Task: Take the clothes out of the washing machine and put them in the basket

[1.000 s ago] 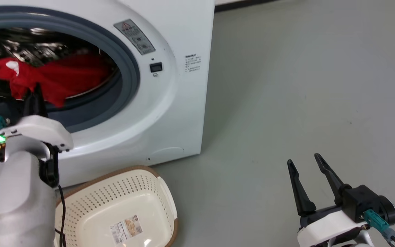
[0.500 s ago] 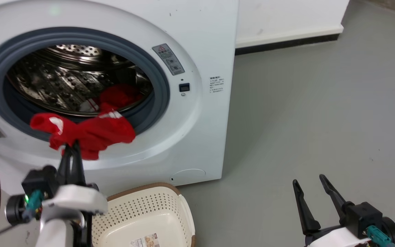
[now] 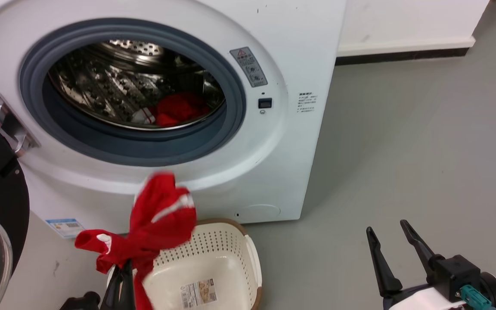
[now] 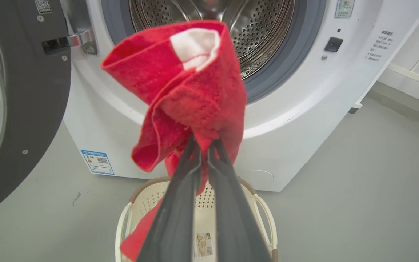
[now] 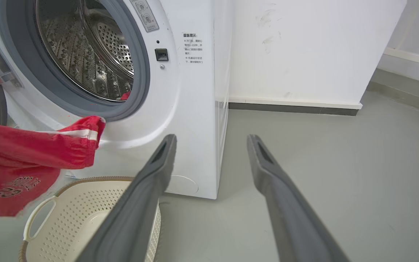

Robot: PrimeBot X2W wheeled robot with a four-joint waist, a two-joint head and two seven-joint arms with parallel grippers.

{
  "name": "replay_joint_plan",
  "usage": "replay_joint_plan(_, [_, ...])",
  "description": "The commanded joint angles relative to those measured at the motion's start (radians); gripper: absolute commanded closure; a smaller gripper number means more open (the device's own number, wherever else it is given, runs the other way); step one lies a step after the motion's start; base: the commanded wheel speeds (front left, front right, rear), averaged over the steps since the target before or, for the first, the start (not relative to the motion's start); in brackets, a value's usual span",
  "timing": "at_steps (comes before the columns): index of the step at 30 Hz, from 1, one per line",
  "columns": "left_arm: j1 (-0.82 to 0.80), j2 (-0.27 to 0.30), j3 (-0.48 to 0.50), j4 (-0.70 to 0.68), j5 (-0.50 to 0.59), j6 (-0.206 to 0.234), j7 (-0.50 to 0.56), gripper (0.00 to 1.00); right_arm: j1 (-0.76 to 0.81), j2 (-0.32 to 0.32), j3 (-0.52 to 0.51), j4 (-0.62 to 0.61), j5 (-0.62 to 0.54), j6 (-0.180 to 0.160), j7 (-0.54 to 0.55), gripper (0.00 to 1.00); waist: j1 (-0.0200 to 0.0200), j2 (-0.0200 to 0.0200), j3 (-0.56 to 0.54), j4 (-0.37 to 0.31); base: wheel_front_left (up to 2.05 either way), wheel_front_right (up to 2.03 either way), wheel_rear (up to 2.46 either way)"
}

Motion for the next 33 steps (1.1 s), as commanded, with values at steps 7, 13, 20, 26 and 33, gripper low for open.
replay_joint_plan(7, [-0.072,-0.007,-0.011,0.103,-0.033,0.017,-0.047,1.00,-0.064,0.000,0.023,-0.014,-0.003,0.000,-0.005,0.00,0.0001,-0.0001,0.139,0.002,0.00,0.00,0.00])
replay_joint_plan(13, [-0.211,0.007,0.012,0.249,-0.042,0.006,-0.069,1.00,-0.121,0.000,0.035,-0.009,0.005,0.000,-0.018,0.00,0.0001,-0.0001,0.265,-0.043,0.00,0.00,0.00])
replay_joint_plan(20, [-0.396,0.043,0.041,0.468,-0.044,-0.022,-0.077,1.00,-0.183,0.000,0.044,-0.011,0.008,0.000,-0.037,0.00,0.0001,-0.0001,0.417,-0.081,0.00,0.00,0.00])
replay_joint_plan(26, [-0.535,0.064,0.058,0.675,-0.035,-0.032,-0.078,1.00,-0.238,0.000,0.057,-0.011,0.009,0.000,-0.059,0.00,0.0001,-0.0001,0.545,-0.112,0.00,0.00,0.00])
replay_joint_plan(33, [-0.666,0.078,0.076,0.890,-0.042,-0.042,-0.077,1.00,-0.286,0.000,0.064,-0.003,0.006,0.000,-0.077,0.00,0.0001,-0.0001,0.652,-0.126,0.00,0.00,0.00])
